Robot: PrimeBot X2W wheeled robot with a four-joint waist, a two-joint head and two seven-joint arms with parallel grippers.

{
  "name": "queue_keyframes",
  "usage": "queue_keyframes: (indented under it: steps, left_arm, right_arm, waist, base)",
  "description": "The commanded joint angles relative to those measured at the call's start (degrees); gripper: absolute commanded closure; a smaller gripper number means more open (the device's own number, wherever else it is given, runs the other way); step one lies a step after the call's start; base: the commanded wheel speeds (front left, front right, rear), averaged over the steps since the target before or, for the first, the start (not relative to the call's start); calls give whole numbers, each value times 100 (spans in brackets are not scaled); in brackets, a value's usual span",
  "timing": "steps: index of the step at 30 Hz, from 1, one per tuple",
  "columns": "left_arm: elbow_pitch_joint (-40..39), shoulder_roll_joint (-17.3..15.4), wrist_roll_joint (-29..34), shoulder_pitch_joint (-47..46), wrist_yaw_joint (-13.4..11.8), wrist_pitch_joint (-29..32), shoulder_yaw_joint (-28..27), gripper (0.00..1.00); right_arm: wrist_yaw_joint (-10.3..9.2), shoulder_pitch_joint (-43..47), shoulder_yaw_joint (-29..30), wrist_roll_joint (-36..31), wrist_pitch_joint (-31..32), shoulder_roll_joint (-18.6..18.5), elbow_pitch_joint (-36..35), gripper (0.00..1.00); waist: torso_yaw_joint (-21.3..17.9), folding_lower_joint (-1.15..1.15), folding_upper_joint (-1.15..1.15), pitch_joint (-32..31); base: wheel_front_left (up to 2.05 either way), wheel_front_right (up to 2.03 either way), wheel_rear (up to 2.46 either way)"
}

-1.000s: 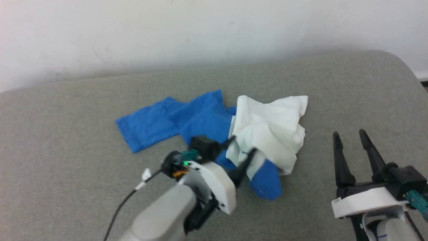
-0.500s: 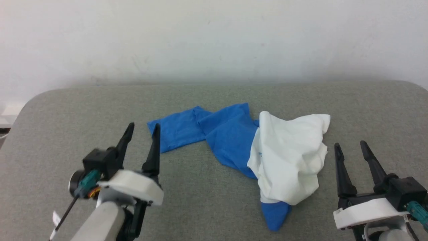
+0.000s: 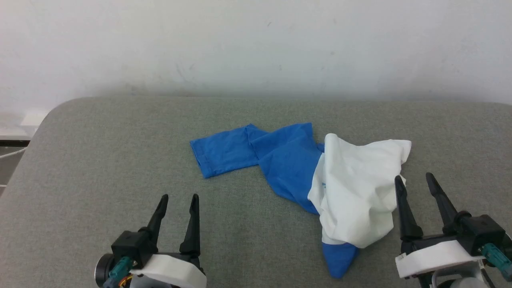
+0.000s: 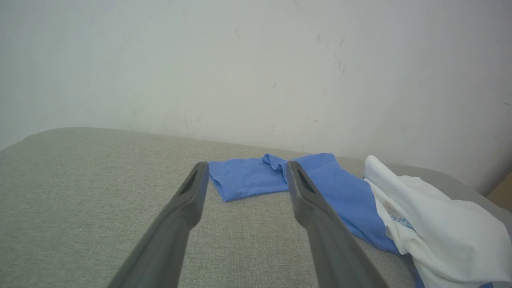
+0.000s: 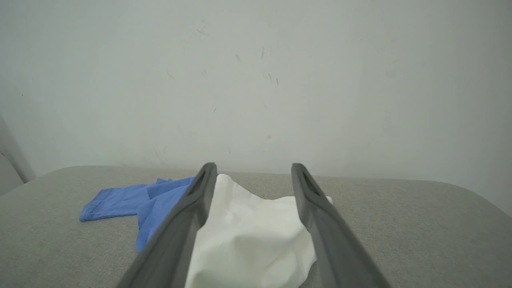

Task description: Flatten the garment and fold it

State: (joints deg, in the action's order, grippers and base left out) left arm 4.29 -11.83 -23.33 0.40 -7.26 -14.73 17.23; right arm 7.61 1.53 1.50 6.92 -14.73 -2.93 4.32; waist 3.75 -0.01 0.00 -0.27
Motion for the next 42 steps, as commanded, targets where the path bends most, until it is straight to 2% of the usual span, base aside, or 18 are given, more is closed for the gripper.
queue_keyframes:
  steps: [1,6,10,15,19,22,27,34,37,38,39,40,42]
  left_arm:
    - [48,65,119,31,95,-26,-68,0]
    - [401,125,273,-123,285,-26,-18,0]
    - [649,159,290,-446,381,250,143,0]
    - [834,222,268,-1000,494,997,375,0]
    - [1104,199,332,-1524,691,1953,721,0]
    - [1207,229,345,-1798,727,2277,802,0]
    - [1632,286,354,-2381,644,2847,815,0]
    - [2496,277,433,-2872,385,3514,827,0]
    - [2792,275,430,-2911,501,3741,952,0]
    - [2865,284,397,-2895,584,3800,993,3]
    - [2911,296,357,-2879,646,3810,1009,65]
    - [2928,311,316,-2863,697,3757,1008,100]
    - [2947,316,268,-2818,740,3576,984,100]
  right_arm:
    - [-12,37,-28,-12,-27,5,-1,0]
    - [-12,-47,-107,5,-27,5,-34,0]
    - [-12,-121,-124,4,-27,5,-64,0]
    - [-12,-240,-138,16,-27,5,-96,0]
    - [-12,-321,-164,37,-27,5,-100,0]
    - [-12,-362,-196,49,-27,5,-103,0]
    - [-12,-472,-226,111,-27,5,-101,0]
    - [-12,-537,-283,207,-27,5,-90,0]
    - [-12,-542,-287,241,-27,5,-91,0]
    - [-12,-539,-283,247,-27,5,-90,0]
    - [-12,-532,-273,250,-27,5,-88,0]
    - [-12,-522,-256,252,-27,5,-85,0]
    - [-12,-507,-217,261,-27,5,-70,0]
  waist:
    - [-11,1,0,19]
    - [-141,1,0,191]
    - [-311,1,0,415]
    - [-587,1,0,728]
    - [-809,1,0,928]
    - [-930,1,0,1006]
    - [-1212,1,0,1157]
    - [-1461,1,0,1278]
    - [-1495,1,0,1288]
    - [-1495,1,0,1282]
    - [-1486,1,0,1272]
    - [-1468,1,0,1255]
    - [-1409,1,0,1202]
  base:
    - [0,0,0]
    - [0,0,0]
    - [0,0,0]
    - [0,0,0]
    - [0,0,0]
    - [0,0,0]
    - [0,0,0]
    - [0,0,0]
    - [0,0,0]
    - [0,0,0]
    - [0,0,0]
    - [0,0,0]
    - [0,0,0]
